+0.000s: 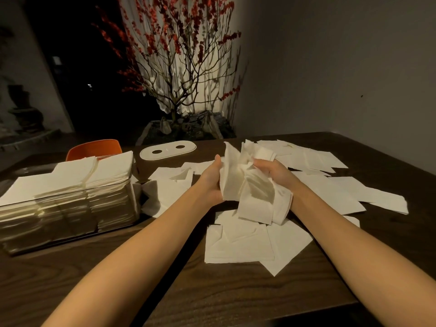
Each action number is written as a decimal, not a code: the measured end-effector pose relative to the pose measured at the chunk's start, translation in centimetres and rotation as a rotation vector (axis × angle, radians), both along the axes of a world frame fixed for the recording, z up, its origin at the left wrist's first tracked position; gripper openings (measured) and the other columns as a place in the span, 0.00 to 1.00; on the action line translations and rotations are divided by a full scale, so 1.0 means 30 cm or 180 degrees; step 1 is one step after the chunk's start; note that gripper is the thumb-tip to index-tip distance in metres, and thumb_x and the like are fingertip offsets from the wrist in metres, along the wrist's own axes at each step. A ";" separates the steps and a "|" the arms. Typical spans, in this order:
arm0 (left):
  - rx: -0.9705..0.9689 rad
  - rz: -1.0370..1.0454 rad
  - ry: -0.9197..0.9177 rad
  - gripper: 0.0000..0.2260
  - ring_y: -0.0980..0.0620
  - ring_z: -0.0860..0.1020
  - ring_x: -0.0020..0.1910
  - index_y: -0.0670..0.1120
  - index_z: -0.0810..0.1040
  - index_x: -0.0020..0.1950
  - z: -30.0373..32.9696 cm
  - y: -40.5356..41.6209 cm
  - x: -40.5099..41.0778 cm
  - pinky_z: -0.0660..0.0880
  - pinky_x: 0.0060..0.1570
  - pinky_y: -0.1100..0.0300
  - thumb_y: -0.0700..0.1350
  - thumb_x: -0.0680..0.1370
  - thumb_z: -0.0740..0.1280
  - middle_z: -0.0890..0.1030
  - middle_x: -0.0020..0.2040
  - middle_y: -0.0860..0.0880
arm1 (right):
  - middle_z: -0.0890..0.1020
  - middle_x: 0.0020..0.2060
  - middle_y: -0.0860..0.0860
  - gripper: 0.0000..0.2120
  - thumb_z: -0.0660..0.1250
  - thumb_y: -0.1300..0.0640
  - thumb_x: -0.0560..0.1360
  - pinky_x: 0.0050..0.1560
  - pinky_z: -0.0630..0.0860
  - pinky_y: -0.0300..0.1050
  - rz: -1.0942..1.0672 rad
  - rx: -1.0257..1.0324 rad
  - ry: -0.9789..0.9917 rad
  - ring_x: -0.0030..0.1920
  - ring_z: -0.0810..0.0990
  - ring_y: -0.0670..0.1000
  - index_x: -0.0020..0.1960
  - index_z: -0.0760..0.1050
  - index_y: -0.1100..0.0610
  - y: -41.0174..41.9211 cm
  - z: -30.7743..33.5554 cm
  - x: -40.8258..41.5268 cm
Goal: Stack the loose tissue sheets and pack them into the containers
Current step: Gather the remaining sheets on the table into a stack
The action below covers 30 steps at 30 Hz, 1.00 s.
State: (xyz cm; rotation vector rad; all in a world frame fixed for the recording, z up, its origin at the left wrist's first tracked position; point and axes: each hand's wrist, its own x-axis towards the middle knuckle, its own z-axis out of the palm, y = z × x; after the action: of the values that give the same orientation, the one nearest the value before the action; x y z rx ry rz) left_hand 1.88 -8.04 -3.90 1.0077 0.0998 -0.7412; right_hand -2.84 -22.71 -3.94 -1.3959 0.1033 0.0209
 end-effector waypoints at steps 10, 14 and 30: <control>-0.0209 -0.0162 -0.0045 0.28 0.38 0.78 0.50 0.45 0.74 0.60 0.011 -0.011 -0.008 0.74 0.47 0.43 0.67 0.79 0.51 0.84 0.47 0.39 | 0.79 0.45 0.48 0.08 0.65 0.49 0.77 0.36 0.76 0.41 0.0016 -0.1045 0.0110 0.44 0.80 0.50 0.56 0.72 0.47 0.016 0.000 0.017; -0.0120 -0.0106 -0.0210 0.15 0.43 0.77 0.45 0.44 0.74 0.54 0.022 -0.010 -0.034 0.74 0.44 0.49 0.54 0.83 0.54 0.84 0.40 0.42 | 0.78 0.45 0.48 0.04 0.64 0.50 0.78 0.33 0.74 0.38 -0.0105 -0.1171 0.0124 0.41 0.78 0.48 0.47 0.69 0.45 0.019 0.002 0.021; -0.0091 -0.0207 -0.0287 0.20 0.42 0.80 0.52 0.50 0.75 0.61 0.000 -0.008 -0.011 0.75 0.52 0.43 0.63 0.77 0.61 0.84 0.50 0.43 | 0.75 0.42 0.47 0.12 0.65 0.49 0.78 0.33 0.69 0.41 -0.0778 -0.1373 0.0374 0.41 0.74 0.47 0.59 0.69 0.50 -0.002 -0.007 0.040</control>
State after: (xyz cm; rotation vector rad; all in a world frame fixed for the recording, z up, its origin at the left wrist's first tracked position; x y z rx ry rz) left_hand 1.54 -8.28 -3.91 1.0192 -0.0217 -0.7533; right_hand -1.64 -22.77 -4.17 -1.8036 0.3942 -0.1298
